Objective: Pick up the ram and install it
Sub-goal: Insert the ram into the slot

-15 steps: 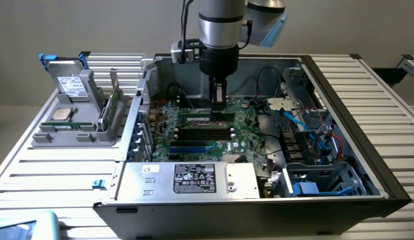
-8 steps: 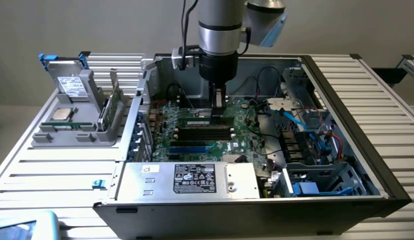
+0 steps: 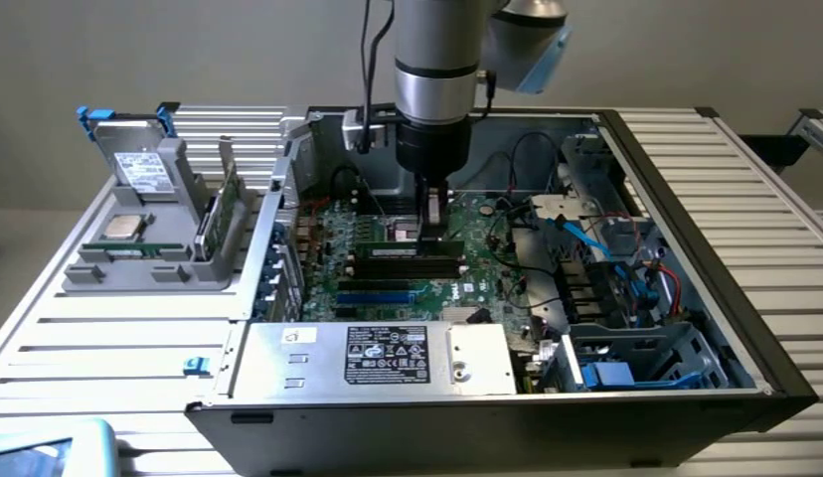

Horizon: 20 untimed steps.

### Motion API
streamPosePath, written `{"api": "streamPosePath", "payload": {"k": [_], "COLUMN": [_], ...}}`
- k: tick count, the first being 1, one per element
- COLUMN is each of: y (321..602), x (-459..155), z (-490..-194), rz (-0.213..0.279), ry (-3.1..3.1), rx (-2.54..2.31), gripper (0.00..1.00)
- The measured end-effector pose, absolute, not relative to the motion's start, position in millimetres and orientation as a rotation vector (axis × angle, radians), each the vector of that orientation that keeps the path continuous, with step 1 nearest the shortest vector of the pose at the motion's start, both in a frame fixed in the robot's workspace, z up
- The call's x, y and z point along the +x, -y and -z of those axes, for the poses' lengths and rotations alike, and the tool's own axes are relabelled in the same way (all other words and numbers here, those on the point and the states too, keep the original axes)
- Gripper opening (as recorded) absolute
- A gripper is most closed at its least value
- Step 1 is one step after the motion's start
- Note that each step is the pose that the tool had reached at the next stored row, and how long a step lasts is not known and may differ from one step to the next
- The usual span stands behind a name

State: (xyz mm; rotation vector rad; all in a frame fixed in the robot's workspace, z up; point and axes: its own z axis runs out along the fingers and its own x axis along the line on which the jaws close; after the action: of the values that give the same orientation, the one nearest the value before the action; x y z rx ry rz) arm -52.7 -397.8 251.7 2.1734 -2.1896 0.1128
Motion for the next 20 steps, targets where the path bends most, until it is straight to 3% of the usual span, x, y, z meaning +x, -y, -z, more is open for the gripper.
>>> {"api": "streamPosePath", "payload": {"k": [20], "y": [400.0], "x": [-52.8], "z": [-242.3], "rz": [-0.098], "ry": [2.196], "rx": [2.180], "gripper": [0.13]}}
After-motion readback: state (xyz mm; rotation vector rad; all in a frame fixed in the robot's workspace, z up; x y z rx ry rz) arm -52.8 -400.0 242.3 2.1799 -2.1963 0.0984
